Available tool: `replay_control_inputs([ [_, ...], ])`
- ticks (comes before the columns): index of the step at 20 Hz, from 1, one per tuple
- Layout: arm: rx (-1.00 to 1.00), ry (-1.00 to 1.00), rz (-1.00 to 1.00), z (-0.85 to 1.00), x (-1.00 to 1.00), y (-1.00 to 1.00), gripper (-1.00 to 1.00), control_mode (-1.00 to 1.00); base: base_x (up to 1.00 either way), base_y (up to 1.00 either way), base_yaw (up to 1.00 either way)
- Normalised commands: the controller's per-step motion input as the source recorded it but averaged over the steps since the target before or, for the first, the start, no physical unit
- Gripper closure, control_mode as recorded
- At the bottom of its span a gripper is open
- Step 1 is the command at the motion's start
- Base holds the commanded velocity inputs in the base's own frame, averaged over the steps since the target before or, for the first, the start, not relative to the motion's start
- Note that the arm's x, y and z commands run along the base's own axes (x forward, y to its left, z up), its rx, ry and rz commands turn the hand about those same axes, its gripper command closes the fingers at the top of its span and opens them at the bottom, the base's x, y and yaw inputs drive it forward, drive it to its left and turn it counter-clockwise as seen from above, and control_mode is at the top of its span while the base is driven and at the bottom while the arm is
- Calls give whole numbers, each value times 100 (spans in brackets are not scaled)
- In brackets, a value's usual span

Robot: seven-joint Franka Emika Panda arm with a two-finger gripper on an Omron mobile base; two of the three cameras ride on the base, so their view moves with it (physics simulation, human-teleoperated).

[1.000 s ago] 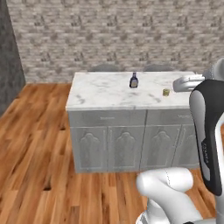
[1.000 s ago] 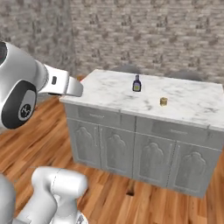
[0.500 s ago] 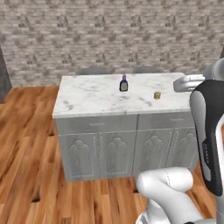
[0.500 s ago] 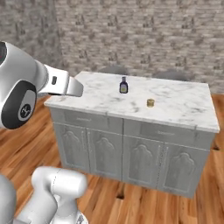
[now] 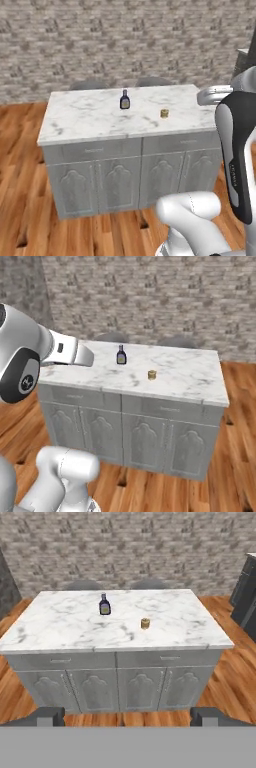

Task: Pick the candle and candle from the dining table and place them in the open cabinet. Close the cabinet after placing the objects.

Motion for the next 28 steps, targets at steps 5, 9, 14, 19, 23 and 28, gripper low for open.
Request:
replay_control_inputs([
  [5,0,0,0,0,0,0,-100,100,41,-48,-17],
  [9,0,0,0,0,0,0,-100,100,40,-44,-13],
  [14,0,0,0,0,0,0,-100,100,50,-25,-7],
  [19,0,0,0,0,0,0,-100,100,61,-17,-5],
  [23,0,0,0,0,0,0,-100,100,65,-8,-3],
  [28,0,0,0,0,0,0,-100,100,59,-17,0],
])
